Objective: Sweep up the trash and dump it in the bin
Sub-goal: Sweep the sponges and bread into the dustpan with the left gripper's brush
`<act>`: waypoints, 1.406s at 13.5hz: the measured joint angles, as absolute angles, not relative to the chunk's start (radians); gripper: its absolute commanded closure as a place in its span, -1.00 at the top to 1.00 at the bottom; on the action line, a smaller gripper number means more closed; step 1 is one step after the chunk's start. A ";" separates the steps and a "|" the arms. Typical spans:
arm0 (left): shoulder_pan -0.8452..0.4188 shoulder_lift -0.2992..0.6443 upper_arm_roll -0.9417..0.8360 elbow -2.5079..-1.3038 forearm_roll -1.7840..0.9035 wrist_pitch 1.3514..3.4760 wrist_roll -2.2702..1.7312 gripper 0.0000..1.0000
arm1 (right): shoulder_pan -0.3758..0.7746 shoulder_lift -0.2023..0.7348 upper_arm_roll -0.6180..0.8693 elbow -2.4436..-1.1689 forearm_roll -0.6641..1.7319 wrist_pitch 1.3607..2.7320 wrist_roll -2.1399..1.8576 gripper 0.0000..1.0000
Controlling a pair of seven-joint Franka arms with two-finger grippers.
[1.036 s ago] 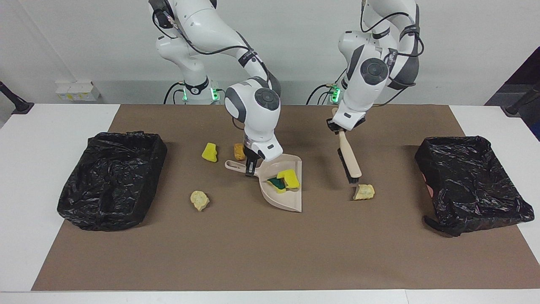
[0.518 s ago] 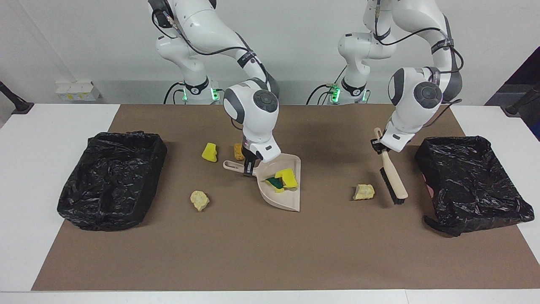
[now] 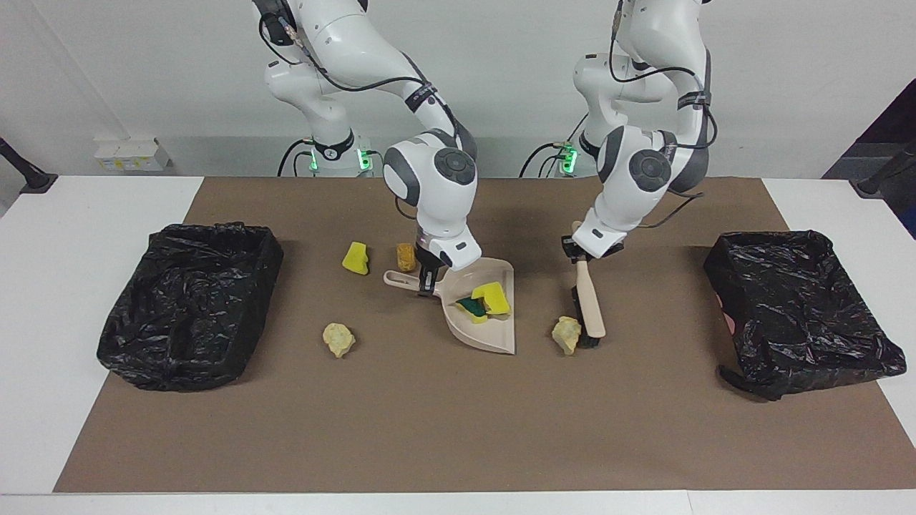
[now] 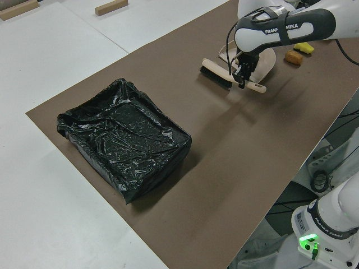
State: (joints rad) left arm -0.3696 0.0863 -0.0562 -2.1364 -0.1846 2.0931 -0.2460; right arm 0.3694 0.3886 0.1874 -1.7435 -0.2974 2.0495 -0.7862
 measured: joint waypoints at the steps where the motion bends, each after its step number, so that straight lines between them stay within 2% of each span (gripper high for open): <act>1: -0.411 0.083 -0.057 -2.136 -0.205 2.096 -0.247 -1.00 | 0.369 0.388 0.187 -1.744 -0.297 2.050 -0.786 -1.00; 7: -0.567 0.058 -0.059 -2.124 -0.240 2.069 -0.250 -1.00 | 0.369 0.388 0.187 -1.745 -0.297 2.050 -0.786 -1.00; 10: -0.563 0.022 -0.036 -2.069 -0.232 1.926 -0.241 -1.00 | 0.369 0.388 0.187 -1.746 -0.297 2.050 -0.786 -1.00; 12: -0.505 0.012 -0.019 -2.052 -0.187 1.915 -0.234 -1.00 | 0.369 0.388 0.187 -1.746 -0.297 2.050 -0.786 -1.00; 15: -0.396 0.074 -0.010 -1.993 -0.149 1.915 -0.205 -1.00 | 0.368 0.388 0.187 -1.746 -0.297 2.050 -0.786 -1.00; 19: -0.394 0.189 -0.027 -1.943 -0.147 1.971 -0.221 -1.00 | 0.368 0.387 0.187 -1.747 -0.297 2.051 -0.787 -1.00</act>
